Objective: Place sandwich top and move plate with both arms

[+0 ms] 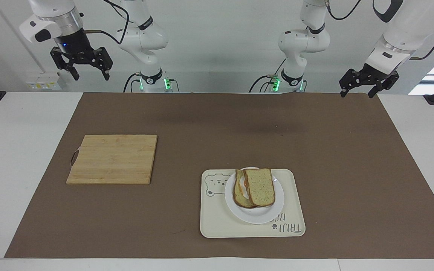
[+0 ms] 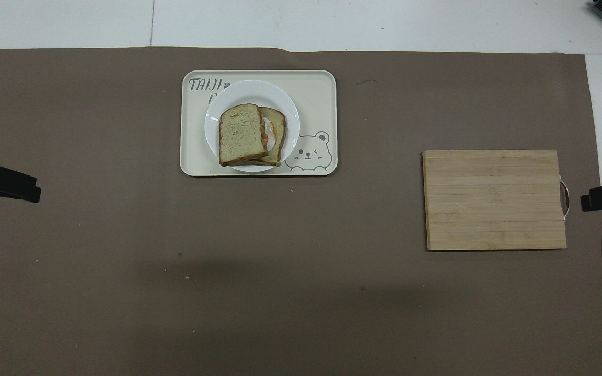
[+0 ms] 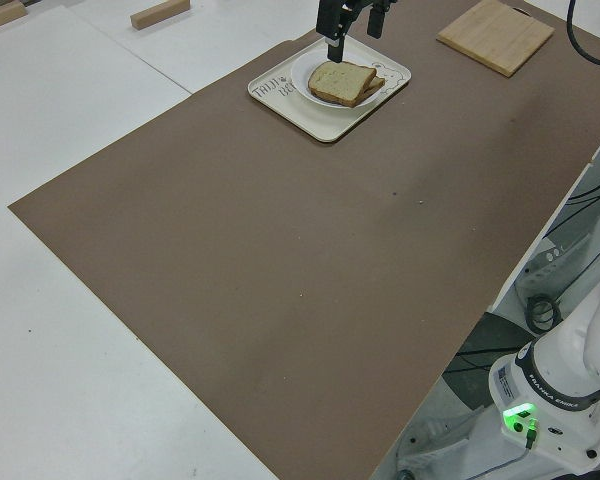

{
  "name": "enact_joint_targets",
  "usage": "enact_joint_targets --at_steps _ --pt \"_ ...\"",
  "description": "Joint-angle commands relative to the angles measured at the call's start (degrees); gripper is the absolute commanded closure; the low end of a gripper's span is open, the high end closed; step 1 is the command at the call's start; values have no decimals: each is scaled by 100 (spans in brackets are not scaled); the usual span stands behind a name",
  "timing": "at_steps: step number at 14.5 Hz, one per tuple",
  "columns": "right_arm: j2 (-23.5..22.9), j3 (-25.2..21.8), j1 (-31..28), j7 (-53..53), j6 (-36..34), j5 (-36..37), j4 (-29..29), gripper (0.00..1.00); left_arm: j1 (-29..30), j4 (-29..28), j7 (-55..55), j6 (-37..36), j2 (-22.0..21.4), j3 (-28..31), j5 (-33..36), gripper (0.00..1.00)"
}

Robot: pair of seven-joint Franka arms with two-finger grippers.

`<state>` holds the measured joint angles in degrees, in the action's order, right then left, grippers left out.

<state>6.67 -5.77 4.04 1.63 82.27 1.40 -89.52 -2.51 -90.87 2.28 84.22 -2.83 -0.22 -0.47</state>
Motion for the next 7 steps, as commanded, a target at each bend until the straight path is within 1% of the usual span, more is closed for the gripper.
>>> enact_joint_targets --at_steps 1,7 --pt "98 41 -87 154 -27 10 -109 0 66 -151 -35 139 -121 -31 73 0" --pt "98 41 -87 154 -27 10 -109 0 66 -151 -8 148 -121 -31 73 0"
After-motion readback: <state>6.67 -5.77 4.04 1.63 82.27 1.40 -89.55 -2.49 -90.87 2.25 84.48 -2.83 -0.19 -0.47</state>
